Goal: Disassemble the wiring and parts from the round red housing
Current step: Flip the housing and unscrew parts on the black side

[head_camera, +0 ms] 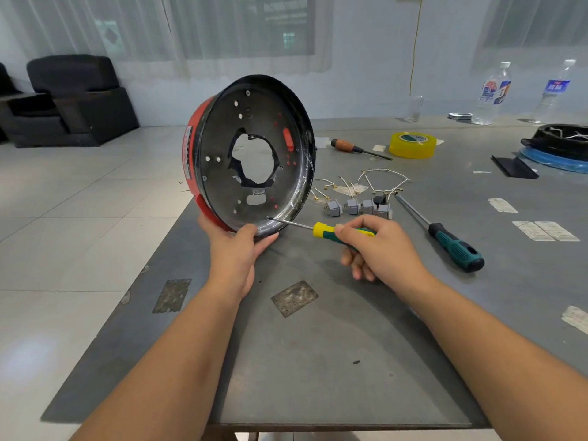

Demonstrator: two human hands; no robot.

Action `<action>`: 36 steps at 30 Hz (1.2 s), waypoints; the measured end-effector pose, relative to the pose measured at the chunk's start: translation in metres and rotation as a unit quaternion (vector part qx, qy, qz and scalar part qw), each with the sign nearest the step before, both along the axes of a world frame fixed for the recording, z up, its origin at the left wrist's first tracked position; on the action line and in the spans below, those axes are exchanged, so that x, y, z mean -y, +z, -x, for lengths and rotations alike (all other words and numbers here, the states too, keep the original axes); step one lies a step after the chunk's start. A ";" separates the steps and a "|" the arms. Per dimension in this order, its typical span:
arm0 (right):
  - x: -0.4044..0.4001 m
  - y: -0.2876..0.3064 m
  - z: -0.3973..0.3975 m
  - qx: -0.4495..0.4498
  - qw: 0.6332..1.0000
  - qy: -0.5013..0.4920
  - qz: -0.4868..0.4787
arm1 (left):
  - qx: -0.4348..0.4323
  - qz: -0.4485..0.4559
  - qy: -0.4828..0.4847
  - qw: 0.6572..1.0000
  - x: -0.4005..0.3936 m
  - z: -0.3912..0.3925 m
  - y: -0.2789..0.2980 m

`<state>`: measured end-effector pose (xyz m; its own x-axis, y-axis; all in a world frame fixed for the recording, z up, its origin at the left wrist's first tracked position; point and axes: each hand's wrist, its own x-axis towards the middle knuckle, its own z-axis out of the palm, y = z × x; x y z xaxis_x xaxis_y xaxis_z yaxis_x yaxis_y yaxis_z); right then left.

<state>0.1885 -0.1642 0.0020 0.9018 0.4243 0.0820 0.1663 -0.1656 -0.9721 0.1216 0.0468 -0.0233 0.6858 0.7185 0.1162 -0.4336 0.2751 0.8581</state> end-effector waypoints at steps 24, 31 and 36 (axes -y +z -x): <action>0.017 0.007 -0.004 0.206 0.964 0.060 0.157 | -0.026 -0.002 0.006 1.000 0.000 -0.002 -0.001; 0.018 0.015 -0.004 0.555 0.781 0.095 0.270 | -0.040 -0.006 0.011 0.999 0.002 0.000 0.001; 0.015 0.011 -0.002 0.481 0.853 0.032 0.199 | -0.035 -0.004 0.014 0.999 0.004 0.001 0.002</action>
<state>0.1908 -0.1789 0.0131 0.4723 0.6364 0.6099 0.8766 -0.4113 -0.2497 0.1206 0.0429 -0.0211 0.6721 0.7368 0.0737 -0.3794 0.2572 0.8888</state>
